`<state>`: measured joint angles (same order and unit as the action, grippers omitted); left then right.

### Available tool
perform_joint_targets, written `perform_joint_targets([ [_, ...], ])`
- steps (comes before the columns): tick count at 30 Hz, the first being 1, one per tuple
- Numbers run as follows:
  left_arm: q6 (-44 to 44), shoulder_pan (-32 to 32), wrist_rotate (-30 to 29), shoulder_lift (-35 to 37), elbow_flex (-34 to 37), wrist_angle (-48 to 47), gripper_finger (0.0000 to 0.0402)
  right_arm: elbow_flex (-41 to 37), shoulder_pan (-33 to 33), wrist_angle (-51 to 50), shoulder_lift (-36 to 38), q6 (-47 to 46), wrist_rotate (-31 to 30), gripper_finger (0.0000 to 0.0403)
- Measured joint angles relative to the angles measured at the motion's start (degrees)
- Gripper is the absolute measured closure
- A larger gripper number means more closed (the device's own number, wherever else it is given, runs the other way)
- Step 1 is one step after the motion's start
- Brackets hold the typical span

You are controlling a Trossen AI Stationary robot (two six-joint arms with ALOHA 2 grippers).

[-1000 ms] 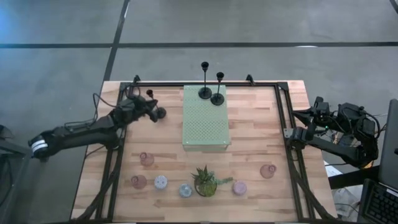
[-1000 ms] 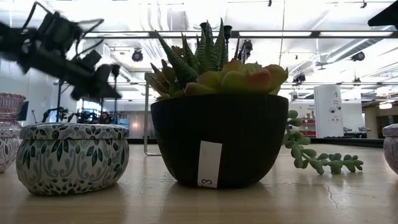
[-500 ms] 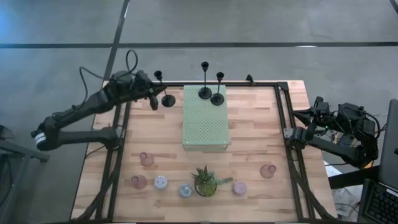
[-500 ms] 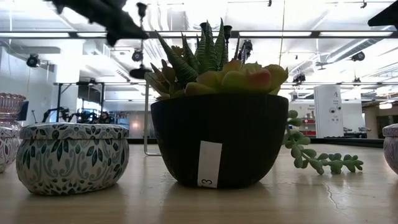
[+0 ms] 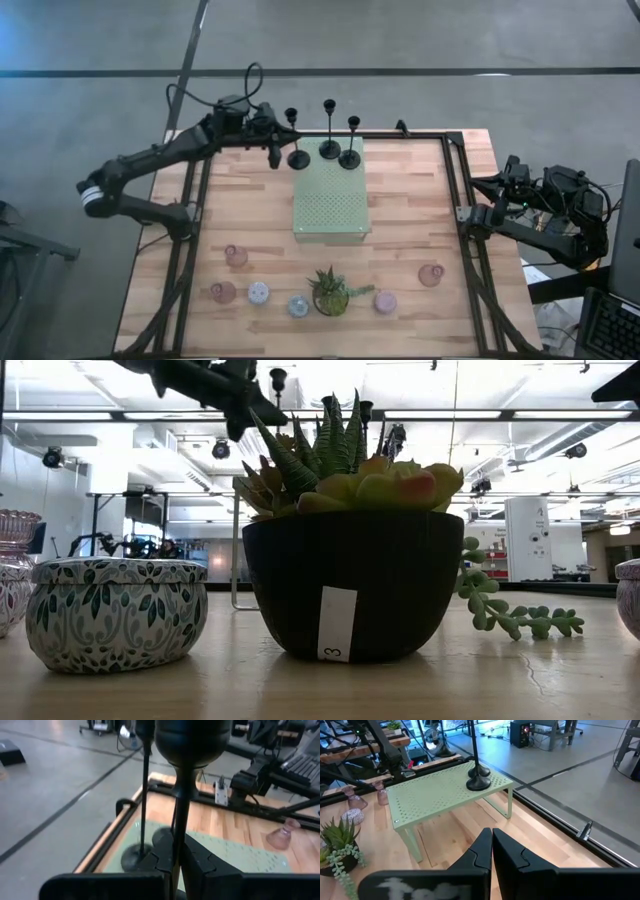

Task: Pick & Place candle stick holders
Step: Put the black candle holder on the shelf

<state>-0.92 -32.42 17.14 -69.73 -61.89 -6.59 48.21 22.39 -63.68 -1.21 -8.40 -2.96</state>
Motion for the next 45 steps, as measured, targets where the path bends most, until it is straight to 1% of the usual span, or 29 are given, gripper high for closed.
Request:
perform_joint_targets([
  [4,-1.0,0.0,-0.2,-1.9,0.2,3.5,0.0385,0.0,0.0,0.0,0.0,0.0,0.0,0.0394],
  [12,-3.3,0.3,-0.7,-5.8,0.3,6.2,0.0385,0.0,0.0,0.0,0.0,0.0,0.0,0.0394],
  [19,-3.3,0.4,-1.2,-8.4,0.3,8.7,0.0385,0.0,0.0,0.0,0.0,0.0,0.0,0.0394],
  [27,-3.7,0.5,-1.8,-8.7,0.5,8.6,0.0385,0.0,0.0,0.0,0.0,0.0,0.0,0.0394],
  [30,-3.7,0.4,-2.3,-8.7,2.4,9.4,0.0385,0.0,0.0,0.0,0.0,0.0,0.0,0.0394],
  [36,-3.3,0.4,-2.0,-8.7,6.0,16.2,0.0385,0.0,0.0,0.0,0.0,0.0,0.0,0.0394],
  [45,-3.3,0.4,-2.0,-8.7,6.8,17.4,0.0385,0.0,0.0,0.0,0.0,0.0,0.0,0.0394],
])
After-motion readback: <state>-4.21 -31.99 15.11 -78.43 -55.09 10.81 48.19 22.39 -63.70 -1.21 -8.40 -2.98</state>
